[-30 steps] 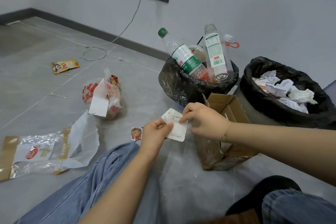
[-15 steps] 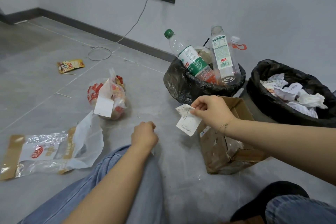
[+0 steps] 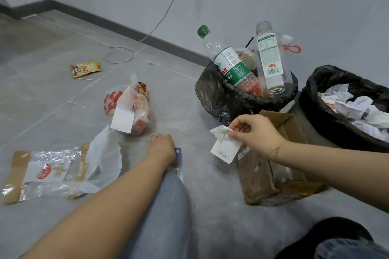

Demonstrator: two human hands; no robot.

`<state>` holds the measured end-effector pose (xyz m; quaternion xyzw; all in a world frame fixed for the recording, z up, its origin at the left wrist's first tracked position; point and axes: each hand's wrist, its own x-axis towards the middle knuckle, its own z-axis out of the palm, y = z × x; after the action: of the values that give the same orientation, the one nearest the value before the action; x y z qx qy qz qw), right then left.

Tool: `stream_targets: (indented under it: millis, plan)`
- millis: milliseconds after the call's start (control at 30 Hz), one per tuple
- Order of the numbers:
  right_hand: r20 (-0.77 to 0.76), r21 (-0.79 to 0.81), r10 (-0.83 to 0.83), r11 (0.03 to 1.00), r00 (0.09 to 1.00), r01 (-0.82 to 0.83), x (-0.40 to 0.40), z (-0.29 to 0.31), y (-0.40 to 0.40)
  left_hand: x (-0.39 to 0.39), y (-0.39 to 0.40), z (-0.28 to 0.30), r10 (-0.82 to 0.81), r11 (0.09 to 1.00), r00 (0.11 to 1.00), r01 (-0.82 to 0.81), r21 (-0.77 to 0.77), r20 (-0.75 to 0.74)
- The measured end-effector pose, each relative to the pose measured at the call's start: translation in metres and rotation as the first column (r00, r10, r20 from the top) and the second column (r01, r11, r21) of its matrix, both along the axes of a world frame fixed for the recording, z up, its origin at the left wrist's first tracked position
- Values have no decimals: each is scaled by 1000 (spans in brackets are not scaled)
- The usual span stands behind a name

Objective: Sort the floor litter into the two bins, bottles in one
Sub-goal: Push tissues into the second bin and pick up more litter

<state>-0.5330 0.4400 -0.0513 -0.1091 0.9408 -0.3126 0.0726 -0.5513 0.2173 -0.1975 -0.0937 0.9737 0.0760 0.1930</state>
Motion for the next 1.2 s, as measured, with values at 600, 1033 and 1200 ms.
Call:
stream_targets:
  millis: [600,1033,1200]
  plan:
    - [13,-194,-114,974,993,114,13,43,25,57,45,103,525,-478,803,4,879,282]
    - [20,-596,-493,693,870,406,18,79,86,68,150,138,359,-490,884,-95,866,300]
    - [-15,-667,-664,564,748,487,9,100,143,61,176,124,275,266,936,144,953,-218]
